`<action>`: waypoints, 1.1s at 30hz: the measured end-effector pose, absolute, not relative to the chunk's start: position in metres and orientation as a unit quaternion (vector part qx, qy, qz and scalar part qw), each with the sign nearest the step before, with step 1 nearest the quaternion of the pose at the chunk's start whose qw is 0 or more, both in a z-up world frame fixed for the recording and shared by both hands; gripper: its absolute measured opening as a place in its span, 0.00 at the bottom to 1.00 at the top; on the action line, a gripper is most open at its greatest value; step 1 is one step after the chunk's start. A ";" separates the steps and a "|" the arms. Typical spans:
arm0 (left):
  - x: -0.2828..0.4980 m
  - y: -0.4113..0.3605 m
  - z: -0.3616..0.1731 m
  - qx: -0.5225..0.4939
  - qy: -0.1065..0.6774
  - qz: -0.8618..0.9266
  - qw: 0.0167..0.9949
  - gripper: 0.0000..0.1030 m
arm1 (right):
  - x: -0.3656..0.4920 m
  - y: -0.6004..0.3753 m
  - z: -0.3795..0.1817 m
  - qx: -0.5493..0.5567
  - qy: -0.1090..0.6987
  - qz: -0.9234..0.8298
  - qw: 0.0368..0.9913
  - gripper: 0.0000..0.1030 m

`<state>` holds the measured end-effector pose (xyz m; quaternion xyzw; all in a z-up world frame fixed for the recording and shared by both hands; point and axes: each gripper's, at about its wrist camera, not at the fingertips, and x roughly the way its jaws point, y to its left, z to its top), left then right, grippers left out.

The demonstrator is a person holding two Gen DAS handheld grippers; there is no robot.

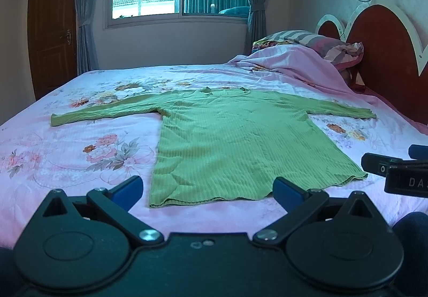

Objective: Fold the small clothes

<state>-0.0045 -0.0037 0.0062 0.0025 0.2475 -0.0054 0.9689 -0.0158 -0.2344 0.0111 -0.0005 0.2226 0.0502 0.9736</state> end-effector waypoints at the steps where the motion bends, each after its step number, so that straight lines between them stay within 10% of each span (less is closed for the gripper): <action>1: -0.005 -0.003 0.006 0.002 0.247 -0.006 0.969 0.99 | -0.016 -0.235 0.011 0.000 0.222 0.050 0.974 1.00; 33: -0.008 -0.006 0.005 0.006 0.246 -0.008 0.969 0.99 | -0.018 -0.234 0.015 -0.003 0.216 0.049 0.975 1.00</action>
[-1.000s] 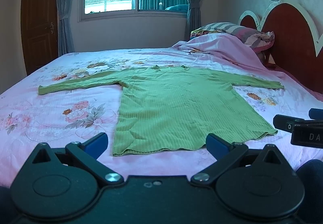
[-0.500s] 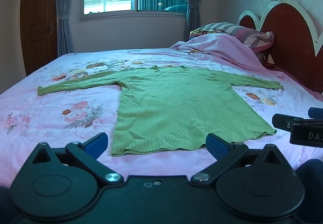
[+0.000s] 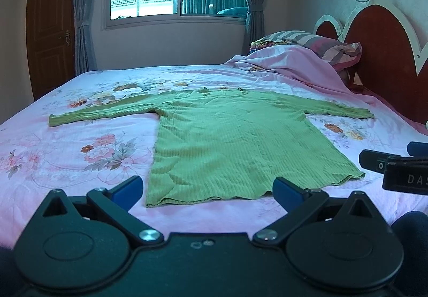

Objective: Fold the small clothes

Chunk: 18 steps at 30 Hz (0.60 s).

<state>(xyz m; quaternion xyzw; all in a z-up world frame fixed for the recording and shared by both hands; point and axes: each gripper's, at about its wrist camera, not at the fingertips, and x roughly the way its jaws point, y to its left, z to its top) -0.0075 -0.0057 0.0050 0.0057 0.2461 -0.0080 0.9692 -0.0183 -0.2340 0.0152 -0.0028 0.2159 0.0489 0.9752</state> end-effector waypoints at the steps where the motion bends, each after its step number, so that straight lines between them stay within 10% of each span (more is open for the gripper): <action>1: -0.008 -0.006 0.005 0.006 0.246 -0.008 0.969 0.99 | -0.018 -0.234 0.015 -0.003 0.216 0.049 0.975 1.00; 18: -0.007 -0.008 0.006 0.006 0.246 -0.009 0.969 0.99 | -0.020 -0.232 0.015 -0.003 0.216 0.049 0.975 1.00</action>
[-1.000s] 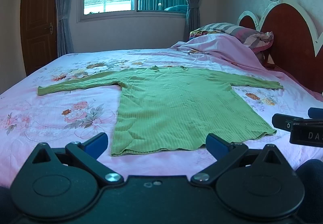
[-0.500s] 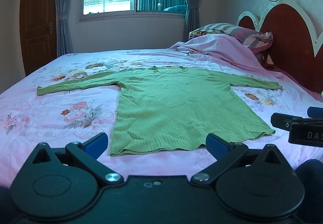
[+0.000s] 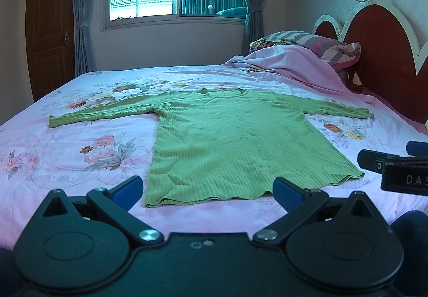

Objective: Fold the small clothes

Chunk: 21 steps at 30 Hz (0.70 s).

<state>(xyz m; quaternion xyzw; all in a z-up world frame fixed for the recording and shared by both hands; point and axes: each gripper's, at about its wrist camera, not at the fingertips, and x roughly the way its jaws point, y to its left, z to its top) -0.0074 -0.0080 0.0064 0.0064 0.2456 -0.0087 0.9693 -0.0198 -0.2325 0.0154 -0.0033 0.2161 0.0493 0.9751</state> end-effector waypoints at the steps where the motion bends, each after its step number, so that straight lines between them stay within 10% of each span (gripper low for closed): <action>1: -0.007 -0.008 0.006 0.006 0.246 -0.009 0.969 0.99 | -0.020 -0.232 0.015 -0.003 0.216 0.049 0.975 1.00; 21: 0.087 0.155 0.001 -0.216 0.244 0.004 0.946 0.99 | 0.037 -0.270 0.019 0.009 0.191 0.005 0.982 1.00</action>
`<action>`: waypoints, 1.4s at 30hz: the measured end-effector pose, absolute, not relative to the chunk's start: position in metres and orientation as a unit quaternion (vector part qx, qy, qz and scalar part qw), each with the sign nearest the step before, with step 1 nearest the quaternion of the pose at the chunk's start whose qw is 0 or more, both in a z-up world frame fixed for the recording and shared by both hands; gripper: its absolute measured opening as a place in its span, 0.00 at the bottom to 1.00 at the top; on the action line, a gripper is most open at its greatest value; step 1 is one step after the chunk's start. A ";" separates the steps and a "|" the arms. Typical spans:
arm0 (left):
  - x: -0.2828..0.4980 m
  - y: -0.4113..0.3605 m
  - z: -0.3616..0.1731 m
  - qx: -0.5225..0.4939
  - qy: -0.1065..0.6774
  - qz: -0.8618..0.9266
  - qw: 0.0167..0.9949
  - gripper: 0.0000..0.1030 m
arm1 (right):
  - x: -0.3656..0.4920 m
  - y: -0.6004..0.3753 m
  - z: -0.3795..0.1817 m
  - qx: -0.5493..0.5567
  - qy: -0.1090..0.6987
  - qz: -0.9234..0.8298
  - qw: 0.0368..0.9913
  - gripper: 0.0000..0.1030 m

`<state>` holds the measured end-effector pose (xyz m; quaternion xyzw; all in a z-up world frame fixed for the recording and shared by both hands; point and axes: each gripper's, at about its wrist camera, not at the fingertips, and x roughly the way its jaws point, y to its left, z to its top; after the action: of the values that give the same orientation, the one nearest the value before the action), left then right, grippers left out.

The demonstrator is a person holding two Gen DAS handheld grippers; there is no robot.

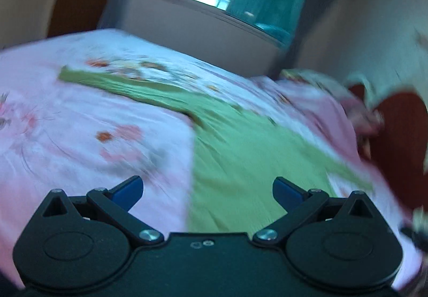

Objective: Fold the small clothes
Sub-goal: 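Grasp the sweater sleeve cuff with the left gripper and lift it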

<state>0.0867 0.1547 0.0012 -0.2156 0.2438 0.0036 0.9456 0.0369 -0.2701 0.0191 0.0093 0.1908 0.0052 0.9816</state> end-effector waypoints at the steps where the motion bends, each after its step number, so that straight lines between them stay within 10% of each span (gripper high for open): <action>1: 0.104 0.178 -0.002 -0.237 0.245 0.006 0.940 0.99 | 0.047 -0.273 0.022 0.008 0.187 0.003 0.982 1.00; 17: 0.321 0.450 -0.111 -0.476 0.217 0.121 0.844 0.69 | 0.236 -0.263 -0.006 -0.001 0.219 -0.050 0.975 1.00; 23: 0.356 0.480 -0.138 -0.511 0.185 0.124 0.830 0.48 | 0.268 -0.242 -0.030 -0.012 0.234 -0.043 0.971 1.00; 27: 0.369 0.497 -0.153 -0.549 0.170 0.127 0.809 0.11 | 0.273 -0.233 -0.037 -0.008 0.233 -0.037 0.972 1.00; 38: 0.340 0.499 -0.142 -0.524 0.167 0.157 0.821 0.10 | 0.271 -0.230 -0.042 -0.022 0.235 -0.042 0.971 1.00; 42: 0.325 0.502 -0.148 -0.554 0.115 0.120 0.816 0.27 | 0.269 -0.223 -0.044 -0.034 0.236 -0.036 0.971 1.00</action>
<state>0.3247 0.5016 -0.1477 -0.5535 0.1146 0.1201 0.8161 0.2693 -0.2231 -0.0444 -0.0340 0.2358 -0.0358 0.9705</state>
